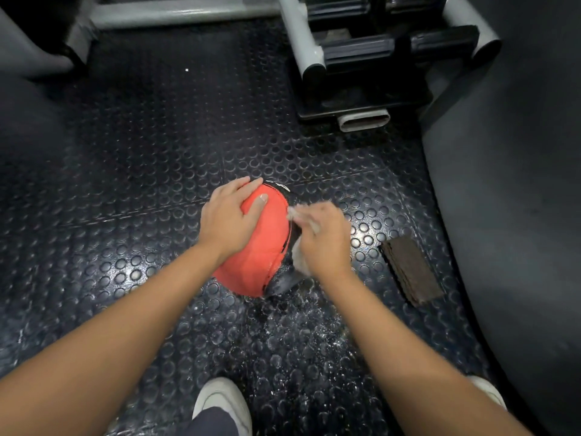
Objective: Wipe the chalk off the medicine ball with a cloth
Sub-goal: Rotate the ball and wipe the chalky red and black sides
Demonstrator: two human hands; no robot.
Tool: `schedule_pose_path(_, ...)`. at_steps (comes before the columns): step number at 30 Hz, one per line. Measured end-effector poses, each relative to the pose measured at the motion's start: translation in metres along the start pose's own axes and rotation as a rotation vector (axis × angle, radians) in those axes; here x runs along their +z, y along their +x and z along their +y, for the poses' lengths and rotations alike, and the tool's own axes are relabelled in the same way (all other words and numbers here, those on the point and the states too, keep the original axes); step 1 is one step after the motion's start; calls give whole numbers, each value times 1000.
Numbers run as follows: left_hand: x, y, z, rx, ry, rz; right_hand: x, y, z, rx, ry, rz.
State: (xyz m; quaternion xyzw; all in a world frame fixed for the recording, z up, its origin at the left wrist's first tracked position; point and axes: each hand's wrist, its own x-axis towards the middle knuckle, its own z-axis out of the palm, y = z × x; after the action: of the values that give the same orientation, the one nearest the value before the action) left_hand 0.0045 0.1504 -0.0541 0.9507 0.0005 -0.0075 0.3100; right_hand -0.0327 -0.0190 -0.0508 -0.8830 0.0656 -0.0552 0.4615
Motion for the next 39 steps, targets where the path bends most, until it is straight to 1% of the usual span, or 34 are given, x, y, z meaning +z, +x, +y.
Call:
schedule_pose_path(3,1,-2,-1,1,-10,10,3,48,-13,64,-22,-114)
schedule_pose_path(6,0,5,-1,-31,-19,-1,3,52,-12,56,-20,-146)
schedule_pose_path(9,-1,9,-2,-27,-27,-24,-3,9,-1,-21,20,-74)
schedule_pose_path(11,1,5,-2,-13,-22,-25,-3,-19,10,-128,11,-11)
schedule_pose_path(13,3,-2,1,12,8,-14,-1,-20,15,-173,2,29)
schedule_pose_path(15,4,-7,4,29,46,-2,2,7,11,-105,15,22)
schedule_pose_path(18,5,-11,4,27,67,0,1,53,-1,20,27,-140)
schedule_pose_path(20,4,-10,2,9,53,13,-1,61,-7,28,29,-188)
schedule_pose_path(24,4,-7,0,-21,29,16,-6,12,6,6,46,-119)
schedule_pose_path(27,7,-11,4,6,49,9,-8,-25,21,-155,34,-65)
schedule_pose_path(28,8,-12,5,15,66,5,-8,-23,22,-145,35,-52)
schedule_pose_path(30,9,-13,8,22,95,1,-7,-2,16,-15,91,-36)
schedule_pose_path(31,9,-13,9,17,98,-1,-6,15,11,60,119,-47)
schedule_pose_path(33,7,-11,10,3,89,-4,-4,47,3,141,113,-113)
schedule_pose_path(36,6,-6,7,-25,47,-9,-2,58,0,185,101,-123)
schedule_pose_path(39,3,0,-1,-47,-5,6,-4,15,2,169,141,-42)
